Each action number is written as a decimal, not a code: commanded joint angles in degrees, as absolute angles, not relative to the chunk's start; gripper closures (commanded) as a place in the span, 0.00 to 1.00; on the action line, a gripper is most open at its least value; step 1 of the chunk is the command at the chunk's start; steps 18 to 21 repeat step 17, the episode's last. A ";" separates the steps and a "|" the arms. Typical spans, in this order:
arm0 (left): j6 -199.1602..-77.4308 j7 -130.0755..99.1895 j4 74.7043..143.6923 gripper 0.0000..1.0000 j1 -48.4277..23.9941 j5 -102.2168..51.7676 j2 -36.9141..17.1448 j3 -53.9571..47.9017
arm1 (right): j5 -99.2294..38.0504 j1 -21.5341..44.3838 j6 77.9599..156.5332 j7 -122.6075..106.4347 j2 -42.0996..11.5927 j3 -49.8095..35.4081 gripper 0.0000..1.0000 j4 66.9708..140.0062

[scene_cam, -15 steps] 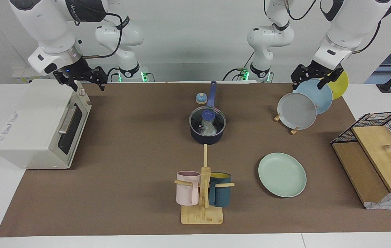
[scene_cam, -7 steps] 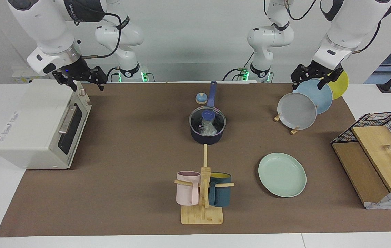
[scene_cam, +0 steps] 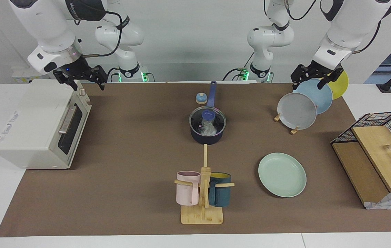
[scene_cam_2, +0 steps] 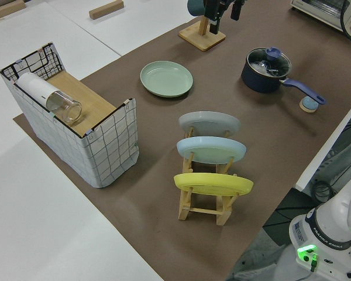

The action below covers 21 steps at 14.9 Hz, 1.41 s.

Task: Transfer vermicelli from plate to pot

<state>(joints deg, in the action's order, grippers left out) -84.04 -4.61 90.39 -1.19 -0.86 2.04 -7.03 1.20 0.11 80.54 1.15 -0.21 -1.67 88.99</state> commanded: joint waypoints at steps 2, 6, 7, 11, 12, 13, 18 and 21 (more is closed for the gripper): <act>-84.64 -5.10 91.85 0.00 -1.23 0.00 3.34 -6.94 | 0.26 -0.70 80.86 -0.79 0.79 -1.76 0.00 89.56; -84.64 -5.10 91.85 0.00 -1.23 0.00 3.34 -6.86 | 0.35 -1.05 82.44 -0.62 0.26 -1.76 0.00 88.86; -84.64 -5.10 91.85 0.00 -1.32 0.00 3.34 -6.94 | 0.00 -1.05 82.53 -0.62 0.26 -1.84 0.00 88.86; -84.64 -5.10 91.76 0.00 -1.23 0.00 3.34 -6.94 | 0.18 -0.62 82.70 -0.44 0.26 -2.28 0.00 88.86; -84.64 -5.10 91.84 0.00 -1.32 0.00 3.34 -6.86 | 0.26 -0.62 82.71 -0.35 0.26 -2.20 0.00 88.86; -84.64 -5.10 91.85 0.00 -1.32 0.00 3.34 -6.94 | 0.26 -0.70 82.71 -0.44 0.26 -2.20 0.00 88.86; -84.64 -5.10 91.85 0.00 -1.32 0.00 3.34 -6.94 | 0.18 -0.70 82.71 -0.61 0.35 -2.02 0.00 88.86; -84.64 -5.10 91.85 0.00 -1.32 0.00 3.34 -6.94 | 0.18 -0.70 82.71 -0.61 0.35 -2.02 0.00 88.86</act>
